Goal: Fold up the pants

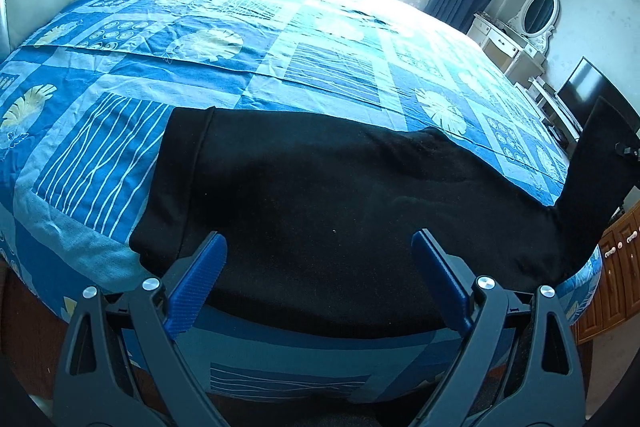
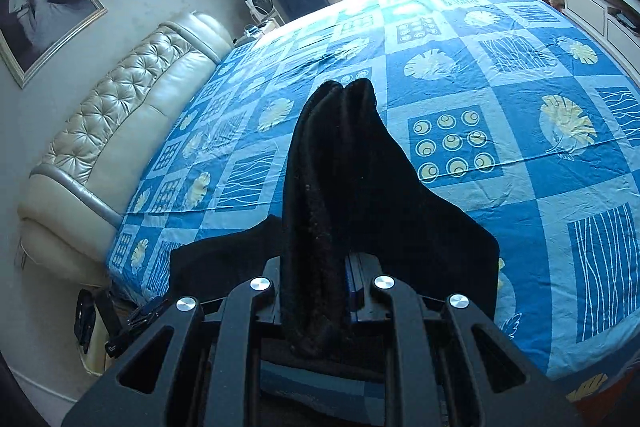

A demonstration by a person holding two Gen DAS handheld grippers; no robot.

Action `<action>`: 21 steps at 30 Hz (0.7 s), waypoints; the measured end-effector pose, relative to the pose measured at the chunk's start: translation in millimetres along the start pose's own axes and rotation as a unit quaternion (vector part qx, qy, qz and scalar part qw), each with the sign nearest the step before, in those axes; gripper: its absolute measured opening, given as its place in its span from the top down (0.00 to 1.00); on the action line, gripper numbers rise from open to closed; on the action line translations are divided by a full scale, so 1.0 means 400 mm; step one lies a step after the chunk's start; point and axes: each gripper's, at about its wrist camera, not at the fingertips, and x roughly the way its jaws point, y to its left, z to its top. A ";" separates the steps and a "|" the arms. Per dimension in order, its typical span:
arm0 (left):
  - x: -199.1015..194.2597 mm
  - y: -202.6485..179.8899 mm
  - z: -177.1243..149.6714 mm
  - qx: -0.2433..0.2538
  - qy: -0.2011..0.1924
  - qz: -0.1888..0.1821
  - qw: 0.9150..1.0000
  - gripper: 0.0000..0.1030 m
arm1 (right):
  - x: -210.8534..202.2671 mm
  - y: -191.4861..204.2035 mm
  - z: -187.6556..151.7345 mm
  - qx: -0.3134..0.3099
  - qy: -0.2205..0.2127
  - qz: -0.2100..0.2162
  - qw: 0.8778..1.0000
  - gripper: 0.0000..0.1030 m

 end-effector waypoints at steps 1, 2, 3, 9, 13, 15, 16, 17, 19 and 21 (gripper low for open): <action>-0.003 -0.001 -0.004 0.001 -0.001 0.001 1.000 0.09 | 0.028 0.019 -0.010 -0.006 0.007 -0.003 1.000 0.83; -0.004 -0.002 -0.008 -0.001 0.000 0.002 1.000 0.09 | 0.057 0.038 -0.021 -0.011 0.015 -0.006 1.000 0.83; -0.004 -0.003 -0.011 -0.004 0.002 0.003 1.000 0.09 | 0.086 0.057 -0.035 -0.019 0.025 -0.010 0.999 0.83; -0.002 -0.006 -0.015 -0.025 0.012 -0.011 1.000 0.09 | 0.239 0.139 -0.128 -0.075 0.078 -0.071 0.992 0.83; -0.003 -0.019 -0.015 -0.014 0.011 -0.011 1.000 0.09 | 0.318 0.170 -0.180 -0.113 0.108 -0.122 0.980 0.83; -0.002 -0.021 -0.015 -0.013 0.012 -0.013 1.000 0.09 | 0.349 0.182 -0.202 -0.129 0.120 -0.137 0.975 0.83; 0.000 -0.020 -0.014 -0.015 0.013 -0.013 1.000 0.09 | 0.361 0.184 -0.212 -0.131 0.125 -0.140 0.974 0.83; 0.001 -0.019 -0.014 -0.017 0.014 -0.015 1.000 0.09 | 0.373 0.188 -0.221 -0.129 0.129 -0.140 0.973 0.83; 0.002 -0.018 -0.015 -0.020 0.017 -0.017 1.000 0.09 | 0.388 0.193 -0.237 -0.126 0.134 -0.136 0.973 0.83; 0.004 -0.017 -0.016 -0.020 0.018 -0.017 1.000 0.09 | 0.398 0.198 -0.248 -0.122 0.136 -0.134 0.974 0.82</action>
